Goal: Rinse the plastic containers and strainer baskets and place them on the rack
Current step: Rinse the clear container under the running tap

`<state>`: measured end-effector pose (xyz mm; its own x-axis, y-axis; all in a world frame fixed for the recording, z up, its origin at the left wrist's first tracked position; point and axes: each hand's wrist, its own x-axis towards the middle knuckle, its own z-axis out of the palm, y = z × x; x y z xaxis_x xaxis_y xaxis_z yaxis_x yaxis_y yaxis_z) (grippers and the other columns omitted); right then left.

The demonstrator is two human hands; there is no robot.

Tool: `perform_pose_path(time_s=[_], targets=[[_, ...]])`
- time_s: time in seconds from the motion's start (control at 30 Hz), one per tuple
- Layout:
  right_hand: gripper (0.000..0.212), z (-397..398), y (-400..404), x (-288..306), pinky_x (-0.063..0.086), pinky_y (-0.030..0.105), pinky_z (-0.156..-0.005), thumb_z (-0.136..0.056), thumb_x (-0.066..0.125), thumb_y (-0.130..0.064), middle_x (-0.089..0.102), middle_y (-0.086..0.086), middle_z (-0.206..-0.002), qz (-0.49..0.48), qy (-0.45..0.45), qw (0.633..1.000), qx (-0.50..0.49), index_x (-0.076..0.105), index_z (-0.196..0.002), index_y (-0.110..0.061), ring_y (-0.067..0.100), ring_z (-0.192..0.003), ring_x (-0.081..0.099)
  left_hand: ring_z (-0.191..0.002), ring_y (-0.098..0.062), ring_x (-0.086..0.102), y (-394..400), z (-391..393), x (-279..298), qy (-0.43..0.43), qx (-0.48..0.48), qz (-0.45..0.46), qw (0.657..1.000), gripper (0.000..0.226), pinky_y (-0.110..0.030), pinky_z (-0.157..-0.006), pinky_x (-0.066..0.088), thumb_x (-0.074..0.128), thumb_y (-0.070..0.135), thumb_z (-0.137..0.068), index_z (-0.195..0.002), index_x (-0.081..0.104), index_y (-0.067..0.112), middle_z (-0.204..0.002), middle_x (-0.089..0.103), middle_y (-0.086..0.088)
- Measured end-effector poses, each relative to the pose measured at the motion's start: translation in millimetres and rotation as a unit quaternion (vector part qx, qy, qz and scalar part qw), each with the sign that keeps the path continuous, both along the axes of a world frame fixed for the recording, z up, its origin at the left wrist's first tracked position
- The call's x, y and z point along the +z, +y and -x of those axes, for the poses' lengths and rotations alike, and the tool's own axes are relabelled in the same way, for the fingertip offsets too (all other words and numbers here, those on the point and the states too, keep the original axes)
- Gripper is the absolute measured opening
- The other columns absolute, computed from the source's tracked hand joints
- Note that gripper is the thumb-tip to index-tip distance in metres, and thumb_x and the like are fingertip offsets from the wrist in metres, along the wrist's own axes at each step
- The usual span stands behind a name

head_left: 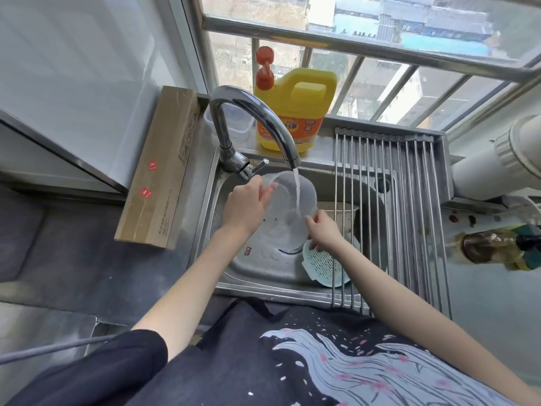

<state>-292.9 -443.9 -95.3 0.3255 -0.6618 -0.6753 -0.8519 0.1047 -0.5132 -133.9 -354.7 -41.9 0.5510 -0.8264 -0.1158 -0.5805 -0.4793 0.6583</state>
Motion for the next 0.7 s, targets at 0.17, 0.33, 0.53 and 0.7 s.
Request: perform_pose_path(time_s=[0.17,0.33,0.53,0.7], targets=[[0.024,-1.0,9.6,-6.4,0.029,0.022,-0.039,-0.101,0.036,-0.028,0.047,0.005,-0.069,-0.078,-0.004,0.997,-0.014,0.048,-0.102,-0.007,0.017,-0.046,0.042,-0.068,-0.035,0.062,-15.2,1.7,15.0,0.029,0.009,-0.075,0.997,0.040,-0.040,-0.065,0.054,0.039,0.038,-0.097,-0.063,0.037,0.017,-0.080,0.061,-0.016],[0.021,7.8,8.1,-0.4,0.027,0.023,-0.039,-0.098,0.043,-0.031,0.055,0.006,-0.088,-0.060,-0.020,0.996,-0.062,0.049,-0.110,-0.016,0.013,-0.051,0.036,-0.035,-0.015,0.054,-23.5,-2.7,9.3,0.138,0.073,-0.124,0.980,0.039,-0.017,-0.032,0.035,0.038,0.033,-0.098,-0.064,0.032,0.015,-0.064,0.049,-0.006],[0.033,17.3,-6.4,13.0,0.030,0.016,-0.031,-0.097,0.050,-0.024,0.062,0.006,-0.093,-0.029,-0.073,0.985,-0.156,0.059,-0.122,-0.005,0.010,-0.051,0.041,-0.038,-0.017,0.045,-17.8,-13.7,-11.1,0.220,0.106,-0.148,0.958,0.039,-0.015,-0.029,0.033,0.034,0.031,-0.101,-0.067,0.037,0.014,-0.061,0.042,-0.006],[0.036,19.3,-23.1,34.8,0.040,0.026,-0.050,-0.090,0.052,-0.023,0.066,0.026,-0.084,0.076,-0.100,0.974,-0.187,0.065,-0.101,0.009,0.019,-0.064,0.050,-0.041,-0.015,0.041,-11.3,-2.9,-35.3,0.298,0.120,-0.205,0.925,0.031,-0.013,-0.032,0.035,0.028,0.034,-0.102,-0.094,0.048,0.012,-0.063,0.041,-0.006]])
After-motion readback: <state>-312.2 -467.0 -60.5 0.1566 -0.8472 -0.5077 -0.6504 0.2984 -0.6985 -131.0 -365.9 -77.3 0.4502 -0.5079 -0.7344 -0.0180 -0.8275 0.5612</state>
